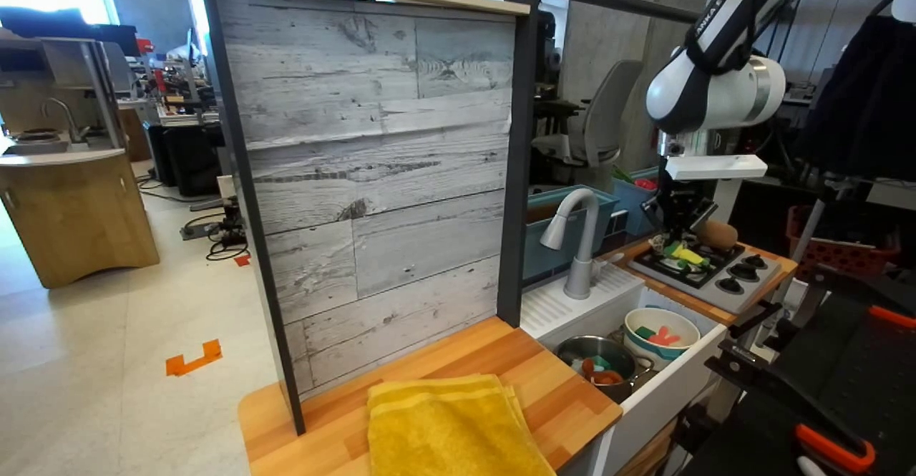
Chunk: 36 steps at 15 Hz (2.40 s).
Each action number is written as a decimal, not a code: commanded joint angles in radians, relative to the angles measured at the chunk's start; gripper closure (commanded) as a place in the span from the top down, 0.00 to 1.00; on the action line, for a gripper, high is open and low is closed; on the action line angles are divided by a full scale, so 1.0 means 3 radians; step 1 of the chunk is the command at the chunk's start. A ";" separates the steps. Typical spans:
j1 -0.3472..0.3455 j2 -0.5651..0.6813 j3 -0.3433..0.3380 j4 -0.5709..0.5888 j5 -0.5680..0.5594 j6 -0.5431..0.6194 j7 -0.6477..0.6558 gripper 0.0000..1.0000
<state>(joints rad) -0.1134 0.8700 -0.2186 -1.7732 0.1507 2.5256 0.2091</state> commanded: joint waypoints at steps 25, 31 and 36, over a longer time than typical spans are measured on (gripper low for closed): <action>0.0195 -0.0981 0.0622 -0.1137 -0.0505 -0.0251 -0.0952 1.00; 0.0338 -0.1177 0.1318 -0.1832 -0.0242 0.1026 -0.1136 1.00; 0.0686 -0.1059 0.1370 -0.1792 -0.0320 0.1121 -0.0826 1.00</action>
<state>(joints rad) 0.0926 0.5526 0.1931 -2.3124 0.0536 2.8649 -0.0372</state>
